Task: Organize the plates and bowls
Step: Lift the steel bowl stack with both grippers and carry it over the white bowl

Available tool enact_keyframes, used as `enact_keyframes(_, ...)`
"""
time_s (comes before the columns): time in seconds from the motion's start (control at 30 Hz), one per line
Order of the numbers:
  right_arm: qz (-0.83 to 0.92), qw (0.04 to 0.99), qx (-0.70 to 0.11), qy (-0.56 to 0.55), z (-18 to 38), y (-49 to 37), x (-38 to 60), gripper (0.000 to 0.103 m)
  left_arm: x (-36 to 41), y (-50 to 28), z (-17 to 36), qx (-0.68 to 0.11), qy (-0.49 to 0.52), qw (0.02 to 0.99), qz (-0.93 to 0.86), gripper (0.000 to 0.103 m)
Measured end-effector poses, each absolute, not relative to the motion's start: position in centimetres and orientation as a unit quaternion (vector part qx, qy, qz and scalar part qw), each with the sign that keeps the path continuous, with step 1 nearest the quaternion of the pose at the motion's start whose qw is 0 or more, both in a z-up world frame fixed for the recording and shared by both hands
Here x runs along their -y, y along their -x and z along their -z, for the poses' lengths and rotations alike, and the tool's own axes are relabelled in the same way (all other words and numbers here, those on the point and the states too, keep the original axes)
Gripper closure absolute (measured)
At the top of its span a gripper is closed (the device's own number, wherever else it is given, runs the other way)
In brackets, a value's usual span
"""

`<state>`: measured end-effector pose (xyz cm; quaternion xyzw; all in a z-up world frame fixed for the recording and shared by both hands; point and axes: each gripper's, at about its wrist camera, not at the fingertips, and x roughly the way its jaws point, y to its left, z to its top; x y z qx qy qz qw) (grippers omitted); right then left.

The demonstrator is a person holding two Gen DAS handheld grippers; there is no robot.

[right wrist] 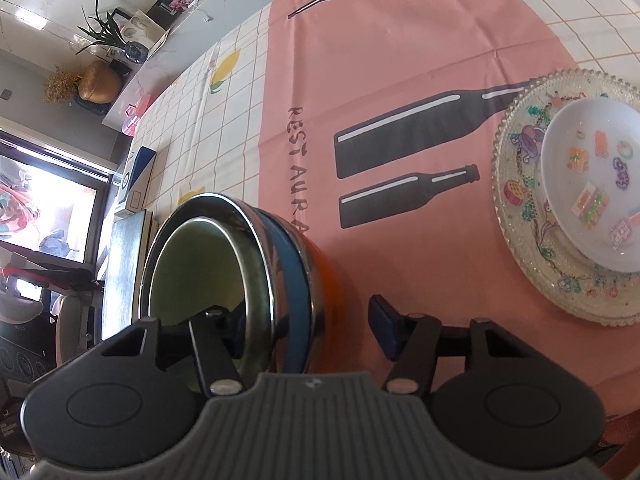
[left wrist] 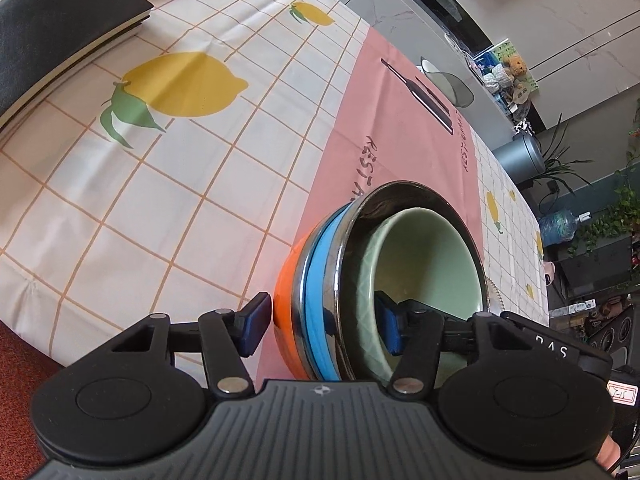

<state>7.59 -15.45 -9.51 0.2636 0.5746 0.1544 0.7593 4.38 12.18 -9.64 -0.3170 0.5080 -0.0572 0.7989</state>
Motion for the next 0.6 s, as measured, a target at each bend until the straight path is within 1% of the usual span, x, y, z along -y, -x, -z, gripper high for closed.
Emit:
enact_keyframes(0.13, -0.165, 0.754, -0.571, -0.279, 9.64, -7.45, 15.56, 0.054, -12.12, -4.41, 9.63, -0.506, 0.316, 0.8, 0.055, 0.047)
enact_keyframes(0.4, -0.163, 0.759, -0.567, -0.275, 9.45, -7.33, 15.38, 0.056, -11.53, -4.56, 9.39, -0.509, 0.292, 0.808, 0.053, 0.048)
enact_keyframes(0.6, -0.165, 0.759, -0.566, -0.276, 9.56, -7.39, 15.41, 0.057, -11.56, -4.6, 9.33, -0.502, 0.296, 0.811, 0.049, 0.048)
